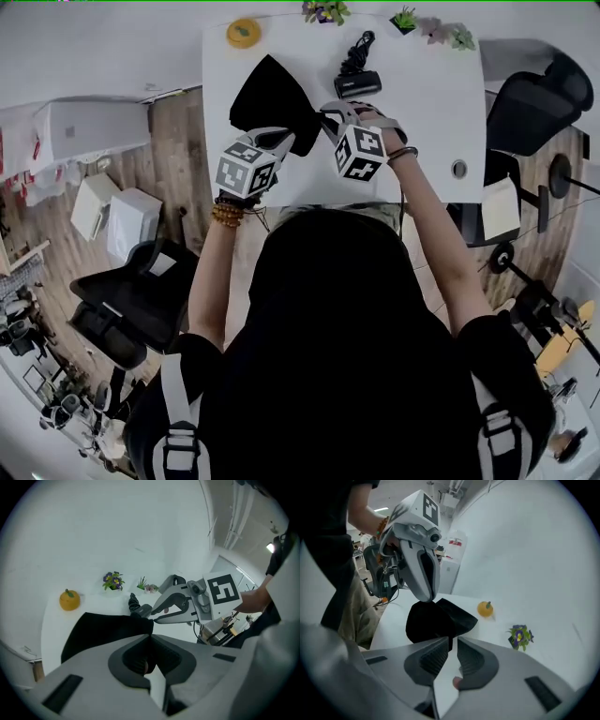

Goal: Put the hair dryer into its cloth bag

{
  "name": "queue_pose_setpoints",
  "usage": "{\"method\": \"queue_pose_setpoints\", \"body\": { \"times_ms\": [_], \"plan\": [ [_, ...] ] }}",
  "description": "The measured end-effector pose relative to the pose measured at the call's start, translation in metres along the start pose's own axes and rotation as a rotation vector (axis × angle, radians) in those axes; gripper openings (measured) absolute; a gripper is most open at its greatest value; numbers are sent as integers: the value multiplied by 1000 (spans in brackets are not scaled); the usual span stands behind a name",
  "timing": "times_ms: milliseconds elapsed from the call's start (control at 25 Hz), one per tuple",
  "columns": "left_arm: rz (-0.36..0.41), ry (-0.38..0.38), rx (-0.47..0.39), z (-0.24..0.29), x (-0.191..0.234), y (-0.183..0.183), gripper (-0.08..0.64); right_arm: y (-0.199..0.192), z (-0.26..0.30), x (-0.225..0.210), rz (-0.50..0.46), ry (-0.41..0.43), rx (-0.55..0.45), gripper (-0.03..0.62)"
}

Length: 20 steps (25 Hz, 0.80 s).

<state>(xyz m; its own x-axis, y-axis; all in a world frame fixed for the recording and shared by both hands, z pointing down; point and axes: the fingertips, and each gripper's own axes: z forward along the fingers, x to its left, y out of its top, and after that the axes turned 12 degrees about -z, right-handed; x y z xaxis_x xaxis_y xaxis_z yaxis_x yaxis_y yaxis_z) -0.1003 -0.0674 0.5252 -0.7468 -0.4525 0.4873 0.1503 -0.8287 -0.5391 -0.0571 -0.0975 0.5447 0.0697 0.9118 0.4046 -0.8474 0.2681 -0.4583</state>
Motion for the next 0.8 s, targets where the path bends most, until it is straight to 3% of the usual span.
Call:
{"method": "queue_pose_setpoints", "body": {
  "times_ms": [80,160,320,520,680,800],
  "plan": [
    [-21,-22,4,19,-5,-1,32,-22,-7,15,36,64,-9,98],
    [-49,-38,5,34,-7,1,32,-48,-15,20,95,106,-7,217],
    [-98,-46,32,52,-1,-2,32,-108,-10,-4,164,77,78,260],
    [-160,-52,46,60,2,-10,32,-146,18,-38,19,75,195,290],
    [-183,-51,51,61,2,-17,32,-153,44,-39,-118,172,243,293],
    [-201,-50,43,60,3,-19,32,-163,62,-37,-156,204,295,294]
  ]
}}
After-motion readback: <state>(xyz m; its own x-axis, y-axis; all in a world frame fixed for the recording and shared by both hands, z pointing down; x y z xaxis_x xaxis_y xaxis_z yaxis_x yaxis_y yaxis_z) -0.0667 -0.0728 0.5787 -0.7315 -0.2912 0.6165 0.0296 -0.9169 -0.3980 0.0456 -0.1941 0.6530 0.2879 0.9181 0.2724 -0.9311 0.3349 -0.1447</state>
